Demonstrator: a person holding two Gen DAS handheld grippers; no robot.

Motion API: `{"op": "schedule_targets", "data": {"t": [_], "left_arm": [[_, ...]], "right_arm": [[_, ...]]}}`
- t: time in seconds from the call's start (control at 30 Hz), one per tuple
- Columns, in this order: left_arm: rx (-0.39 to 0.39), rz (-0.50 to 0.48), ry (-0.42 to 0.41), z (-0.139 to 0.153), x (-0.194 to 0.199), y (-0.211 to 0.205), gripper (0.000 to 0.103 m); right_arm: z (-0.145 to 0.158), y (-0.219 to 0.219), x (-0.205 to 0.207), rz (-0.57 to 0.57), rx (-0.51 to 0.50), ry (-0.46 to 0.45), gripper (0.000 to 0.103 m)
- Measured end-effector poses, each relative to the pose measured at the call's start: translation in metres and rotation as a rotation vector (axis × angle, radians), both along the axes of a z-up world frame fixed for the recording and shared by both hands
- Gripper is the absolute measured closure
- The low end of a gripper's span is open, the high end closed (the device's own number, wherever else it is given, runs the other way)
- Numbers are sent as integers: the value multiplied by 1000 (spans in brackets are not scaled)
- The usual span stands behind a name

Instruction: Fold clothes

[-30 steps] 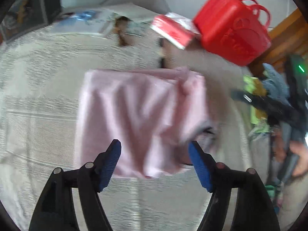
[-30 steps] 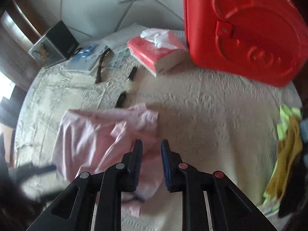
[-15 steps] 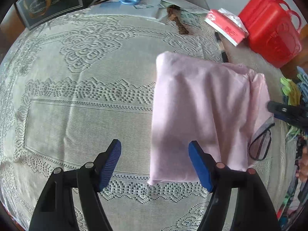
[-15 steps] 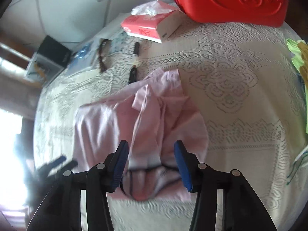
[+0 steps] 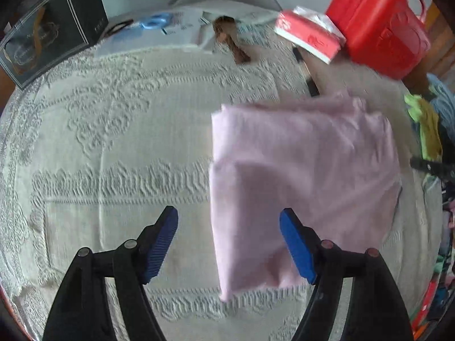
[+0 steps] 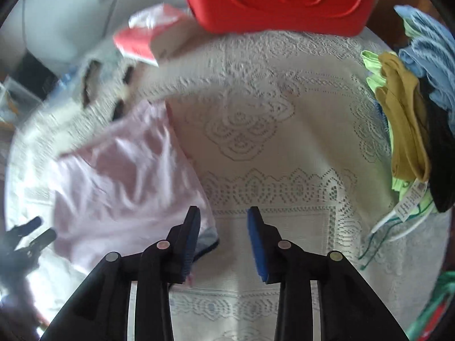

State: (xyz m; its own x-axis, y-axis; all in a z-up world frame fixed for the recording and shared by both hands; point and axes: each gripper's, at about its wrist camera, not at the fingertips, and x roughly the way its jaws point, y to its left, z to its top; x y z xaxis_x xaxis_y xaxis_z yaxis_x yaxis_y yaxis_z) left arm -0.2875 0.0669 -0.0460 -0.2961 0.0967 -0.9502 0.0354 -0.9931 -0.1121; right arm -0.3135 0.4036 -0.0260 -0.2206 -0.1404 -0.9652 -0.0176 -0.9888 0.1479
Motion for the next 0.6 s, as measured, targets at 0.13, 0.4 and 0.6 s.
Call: {"op": "schedule_targets", "data": {"t": [0.13,0.4,0.6], "left_arm": [[25,38,-19,-20,-32,-10,29],[-115,4,37,-32,-47,-1,37],[58,83,77,-5,-29,-29,17]], "right_arm": [[-5,4,-11,-18,-70,16,66],[-44,-42,-46,185,69,26,93],[-13,-25,-33,23,-3,148,85]]}}
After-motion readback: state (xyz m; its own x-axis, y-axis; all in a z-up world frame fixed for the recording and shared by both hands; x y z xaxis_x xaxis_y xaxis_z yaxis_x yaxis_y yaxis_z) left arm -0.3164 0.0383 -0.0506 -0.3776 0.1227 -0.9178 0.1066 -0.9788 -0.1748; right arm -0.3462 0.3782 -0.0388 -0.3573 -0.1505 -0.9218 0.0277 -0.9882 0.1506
